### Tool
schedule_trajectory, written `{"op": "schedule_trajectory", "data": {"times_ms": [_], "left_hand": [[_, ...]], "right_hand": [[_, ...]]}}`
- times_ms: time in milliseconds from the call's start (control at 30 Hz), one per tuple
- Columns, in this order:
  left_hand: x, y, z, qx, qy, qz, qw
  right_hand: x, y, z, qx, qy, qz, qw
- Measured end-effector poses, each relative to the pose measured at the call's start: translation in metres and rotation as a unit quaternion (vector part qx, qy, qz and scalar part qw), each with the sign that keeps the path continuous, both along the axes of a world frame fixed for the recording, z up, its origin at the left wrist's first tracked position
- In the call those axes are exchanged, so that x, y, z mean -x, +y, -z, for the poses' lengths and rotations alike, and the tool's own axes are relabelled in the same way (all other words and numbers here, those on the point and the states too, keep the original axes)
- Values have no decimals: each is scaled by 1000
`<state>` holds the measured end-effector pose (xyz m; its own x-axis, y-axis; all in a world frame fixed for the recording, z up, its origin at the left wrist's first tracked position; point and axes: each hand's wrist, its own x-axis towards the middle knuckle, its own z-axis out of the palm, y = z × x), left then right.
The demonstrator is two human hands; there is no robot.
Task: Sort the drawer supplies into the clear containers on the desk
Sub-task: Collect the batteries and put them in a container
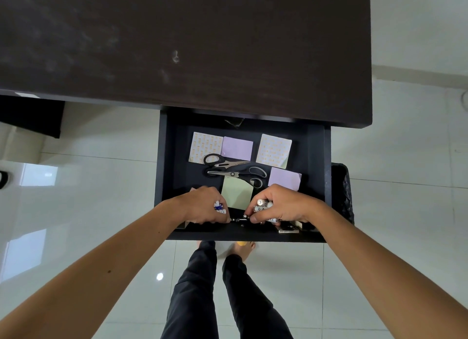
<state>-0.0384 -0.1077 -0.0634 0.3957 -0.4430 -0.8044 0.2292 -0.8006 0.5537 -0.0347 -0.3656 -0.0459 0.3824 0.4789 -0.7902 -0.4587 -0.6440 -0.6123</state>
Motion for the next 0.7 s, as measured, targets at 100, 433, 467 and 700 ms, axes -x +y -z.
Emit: {"op": "schedule_trajectory", "data": {"times_ms": [100, 433, 467, 700], "left_hand": [[1, 2, 0, 4, -6, 9, 1000], [-1, 9, -6, 57, -60, -175, 981], [-1, 11, -6, 65, -56, -197, 977], [2, 16, -22, 87, -71, -210, 971]], "right_hand": [[1, -2, -1, 1, 3, 3, 1000], [1, 1, -5, 1, -4, 11, 1000], [2, 2, -6, 0, -3, 17, 1000], [0, 10, -21, -1, -49, 40, 998]]}}
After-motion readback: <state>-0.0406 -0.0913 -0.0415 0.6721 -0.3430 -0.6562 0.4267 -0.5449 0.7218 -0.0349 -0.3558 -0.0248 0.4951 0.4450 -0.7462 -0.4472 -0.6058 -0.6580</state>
